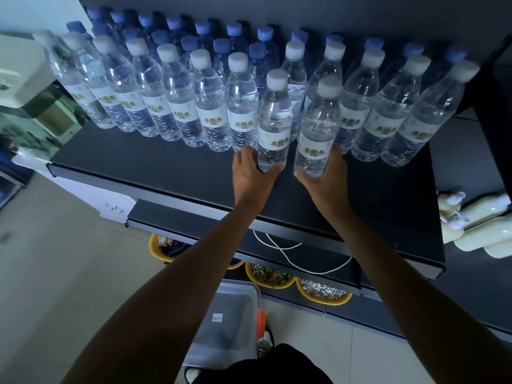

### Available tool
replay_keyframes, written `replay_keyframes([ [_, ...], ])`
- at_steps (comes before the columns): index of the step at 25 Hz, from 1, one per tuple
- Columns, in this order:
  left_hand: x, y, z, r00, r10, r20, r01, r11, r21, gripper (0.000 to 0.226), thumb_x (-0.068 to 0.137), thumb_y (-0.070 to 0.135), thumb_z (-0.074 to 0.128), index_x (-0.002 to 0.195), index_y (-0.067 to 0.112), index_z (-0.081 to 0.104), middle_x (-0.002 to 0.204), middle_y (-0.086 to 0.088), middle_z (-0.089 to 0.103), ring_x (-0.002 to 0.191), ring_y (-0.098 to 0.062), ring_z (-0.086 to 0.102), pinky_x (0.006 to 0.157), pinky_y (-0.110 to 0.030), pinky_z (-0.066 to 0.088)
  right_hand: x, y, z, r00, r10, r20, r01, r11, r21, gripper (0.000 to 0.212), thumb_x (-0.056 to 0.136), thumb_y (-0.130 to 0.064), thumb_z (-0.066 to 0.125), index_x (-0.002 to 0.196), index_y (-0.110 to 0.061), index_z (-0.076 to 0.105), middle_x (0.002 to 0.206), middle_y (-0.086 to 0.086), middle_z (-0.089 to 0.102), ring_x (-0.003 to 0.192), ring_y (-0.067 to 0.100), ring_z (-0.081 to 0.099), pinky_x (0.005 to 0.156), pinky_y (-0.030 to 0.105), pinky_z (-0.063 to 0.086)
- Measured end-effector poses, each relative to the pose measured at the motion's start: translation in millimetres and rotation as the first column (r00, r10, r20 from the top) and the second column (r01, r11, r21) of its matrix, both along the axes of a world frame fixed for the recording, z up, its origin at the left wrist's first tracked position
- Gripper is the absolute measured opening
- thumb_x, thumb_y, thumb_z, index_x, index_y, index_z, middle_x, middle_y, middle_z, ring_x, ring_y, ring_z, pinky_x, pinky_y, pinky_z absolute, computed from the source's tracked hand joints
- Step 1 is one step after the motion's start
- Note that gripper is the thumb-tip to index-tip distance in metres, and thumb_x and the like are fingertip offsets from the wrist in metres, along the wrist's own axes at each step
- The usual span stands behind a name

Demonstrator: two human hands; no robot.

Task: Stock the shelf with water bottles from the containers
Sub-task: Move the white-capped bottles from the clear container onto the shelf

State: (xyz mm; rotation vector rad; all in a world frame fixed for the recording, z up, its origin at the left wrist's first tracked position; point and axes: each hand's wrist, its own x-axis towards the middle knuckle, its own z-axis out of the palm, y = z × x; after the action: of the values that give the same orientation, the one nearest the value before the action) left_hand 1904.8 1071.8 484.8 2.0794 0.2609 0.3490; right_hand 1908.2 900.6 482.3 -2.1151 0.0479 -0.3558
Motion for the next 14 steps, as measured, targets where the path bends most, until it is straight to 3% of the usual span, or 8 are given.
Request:
replay_keyframes([
  [2, 9, 0, 0, 1.000, 0.008, 0.004, -0.008, 1.000, 0.023, 0.043, 0.077, 0.042, 0.078, 0.106, 0.021, 0.054, 0.100, 0.005, 0.055, 0.095, -0.019, 0.055, 0.084, -0.044, 0.053, 10, 8, 0, 0.998, -0.057, 0.031, 0.059, 0.994, -0.090, 0.081, 0.070, -0.038, 0.085, 0.137, -0.011, 0.049, 0.132, 0.013, 0.054, 0.121, 0.029, 0.051, 0.101, 0.038, 0.044],
  [5, 16, 1, 0, 1.000, 0.009, -0.008, -0.008, 0.999, 0.047, 0.040, 0.081, 0.043, 0.075, 0.108, 0.024, 0.053, 0.094, 0.006, 0.060, 0.095, -0.019, 0.057, 0.081, -0.042, 0.053, 22, 21, -4, 0.997, -0.068, 0.022, 0.069, 0.998, -0.003, 0.075, 0.077, -0.030, 0.086, 0.138, -0.007, 0.049, 0.135, 0.015, 0.045, 0.123, 0.026, 0.051, 0.096, 0.028, 0.044],
  [10, 19, 0, -3, 0.999, 0.041, -0.003, -0.041, 0.998, 0.047, 0.033, 0.083, 0.038, 0.074, 0.093, 0.018, 0.049, 0.084, 0.007, 0.054, 0.085, -0.019, 0.054, 0.074, -0.037, 0.050, 28, 23, -12, 0.993, -0.106, 0.059, 0.106, 0.994, 0.006, 0.065, 0.075, -0.031, 0.087, 0.123, -0.003, 0.054, 0.123, 0.011, 0.052, 0.112, 0.018, 0.052, 0.085, 0.028, 0.048],
  [14, 20, 0, -2, 0.997, 0.069, -0.021, -0.069, 0.997, 0.030, 0.032, 0.085, 0.034, 0.073, 0.083, 0.012, 0.050, 0.080, 0.004, 0.050, 0.080, -0.019, 0.049, 0.070, -0.030, 0.038, 28, 26, -11, 0.993, -0.107, 0.040, 0.108, 0.994, -0.031, 0.070, 0.076, -0.029, 0.086, 0.133, -0.005, 0.052, 0.131, 0.012, 0.051, 0.122, 0.025, 0.051, 0.093, 0.032, 0.048],
])
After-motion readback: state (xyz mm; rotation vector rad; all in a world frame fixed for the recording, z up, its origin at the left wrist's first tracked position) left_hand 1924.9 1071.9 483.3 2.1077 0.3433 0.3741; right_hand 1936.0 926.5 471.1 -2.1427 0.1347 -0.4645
